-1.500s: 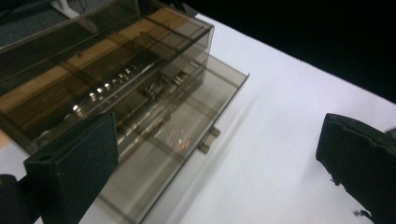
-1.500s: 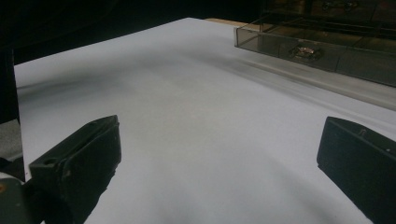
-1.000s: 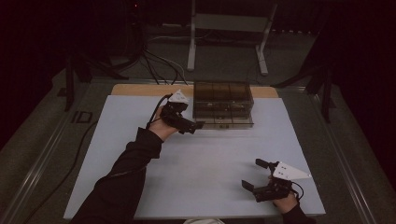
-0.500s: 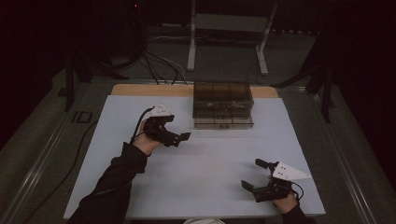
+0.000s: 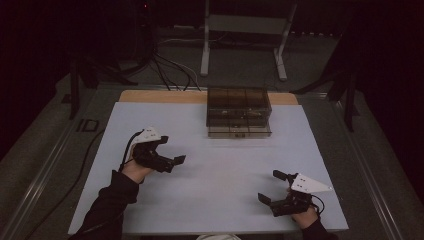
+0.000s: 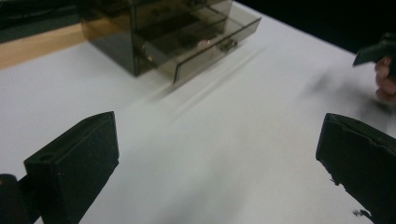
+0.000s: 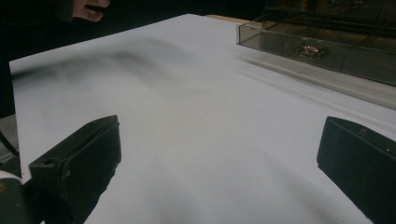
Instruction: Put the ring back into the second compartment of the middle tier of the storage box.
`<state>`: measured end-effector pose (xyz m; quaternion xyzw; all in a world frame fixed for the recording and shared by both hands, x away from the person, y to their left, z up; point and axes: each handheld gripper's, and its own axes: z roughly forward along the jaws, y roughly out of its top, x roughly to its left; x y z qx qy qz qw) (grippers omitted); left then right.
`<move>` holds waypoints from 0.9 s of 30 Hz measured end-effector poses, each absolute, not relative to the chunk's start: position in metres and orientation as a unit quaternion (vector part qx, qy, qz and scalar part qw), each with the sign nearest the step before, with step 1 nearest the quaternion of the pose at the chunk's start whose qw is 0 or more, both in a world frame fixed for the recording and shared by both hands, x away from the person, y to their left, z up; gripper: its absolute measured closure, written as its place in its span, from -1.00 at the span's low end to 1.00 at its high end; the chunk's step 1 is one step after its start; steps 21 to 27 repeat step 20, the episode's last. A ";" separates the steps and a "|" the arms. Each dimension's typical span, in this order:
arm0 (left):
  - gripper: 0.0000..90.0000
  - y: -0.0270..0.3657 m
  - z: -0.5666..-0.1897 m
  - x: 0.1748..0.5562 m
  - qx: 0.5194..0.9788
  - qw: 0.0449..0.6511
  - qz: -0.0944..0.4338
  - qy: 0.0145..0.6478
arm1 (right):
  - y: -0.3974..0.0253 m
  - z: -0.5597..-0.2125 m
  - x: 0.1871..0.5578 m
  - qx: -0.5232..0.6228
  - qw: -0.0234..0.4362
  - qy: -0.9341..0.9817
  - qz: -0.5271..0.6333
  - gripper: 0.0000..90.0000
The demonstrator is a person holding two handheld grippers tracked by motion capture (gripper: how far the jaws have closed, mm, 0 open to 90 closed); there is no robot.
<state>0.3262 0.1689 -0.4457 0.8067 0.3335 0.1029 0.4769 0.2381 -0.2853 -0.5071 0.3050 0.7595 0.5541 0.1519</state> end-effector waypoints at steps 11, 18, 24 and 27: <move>-0.98 0.197 -0.470 0.306 0.803 0.461 0.107 0.363 | -0.285 -0.507 0.238 0.306 0.152 0.760 0.553 -1.00; -0.98 0.214 -0.488 0.287 0.781 0.485 0.101 0.381 | -0.286 -0.508 0.239 0.308 0.152 0.760 0.552 -1.00; -0.98 0.215 -0.490 0.285 0.782 0.483 0.101 0.382 | -0.286 -0.508 0.239 0.307 0.153 0.760 0.552 -1.00; -0.98 0.215 -0.490 0.285 0.782 0.483 0.101 0.382 | -0.286 -0.508 0.239 0.307 0.153 0.760 0.552 -1.00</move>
